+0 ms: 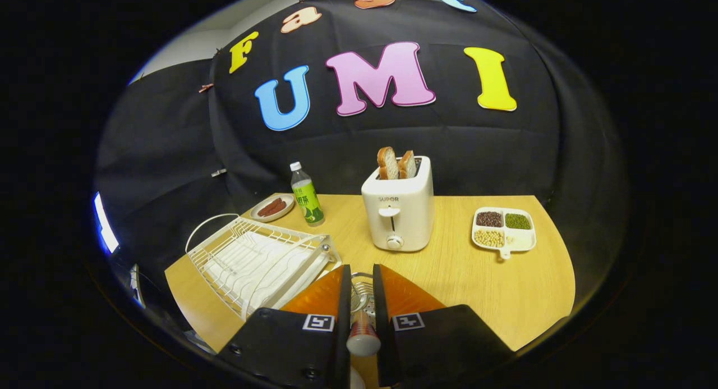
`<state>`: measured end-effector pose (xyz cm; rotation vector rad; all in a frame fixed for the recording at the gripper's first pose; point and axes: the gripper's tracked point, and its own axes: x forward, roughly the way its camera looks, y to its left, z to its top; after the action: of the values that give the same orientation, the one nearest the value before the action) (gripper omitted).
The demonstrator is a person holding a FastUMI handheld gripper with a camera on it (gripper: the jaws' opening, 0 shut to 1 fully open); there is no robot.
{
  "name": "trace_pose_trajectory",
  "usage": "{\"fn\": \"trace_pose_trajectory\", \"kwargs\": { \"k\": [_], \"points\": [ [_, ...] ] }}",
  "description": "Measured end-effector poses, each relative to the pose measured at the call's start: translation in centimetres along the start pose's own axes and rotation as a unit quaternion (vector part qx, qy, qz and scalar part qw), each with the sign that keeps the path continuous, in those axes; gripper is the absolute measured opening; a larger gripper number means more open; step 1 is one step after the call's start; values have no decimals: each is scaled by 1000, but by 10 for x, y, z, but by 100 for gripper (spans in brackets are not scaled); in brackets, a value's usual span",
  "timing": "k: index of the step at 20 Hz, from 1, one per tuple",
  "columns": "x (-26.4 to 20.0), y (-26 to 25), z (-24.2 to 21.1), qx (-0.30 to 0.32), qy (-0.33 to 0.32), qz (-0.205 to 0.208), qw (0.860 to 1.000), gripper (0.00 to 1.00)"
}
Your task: Take the plate from the dish rack, then take the spoon from the basket and place it into the plate.
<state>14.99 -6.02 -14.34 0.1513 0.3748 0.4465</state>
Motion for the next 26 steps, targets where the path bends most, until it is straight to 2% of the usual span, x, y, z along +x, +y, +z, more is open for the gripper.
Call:
{"fn": "trace_pose_trajectory", "kwargs": {
  "k": [4,9,16,21,26],
  "points": [
    [-31,12,18,19,-10,15,1000,23],
    [-68,45,10,26,4,60,998,23],
    [-78,99,-63,12,84,125,989,23],
    [-65,124,-106,-2,125,149,981,23],
    [-61,124,-135,-23,155,150,976,23]
  ]
}}
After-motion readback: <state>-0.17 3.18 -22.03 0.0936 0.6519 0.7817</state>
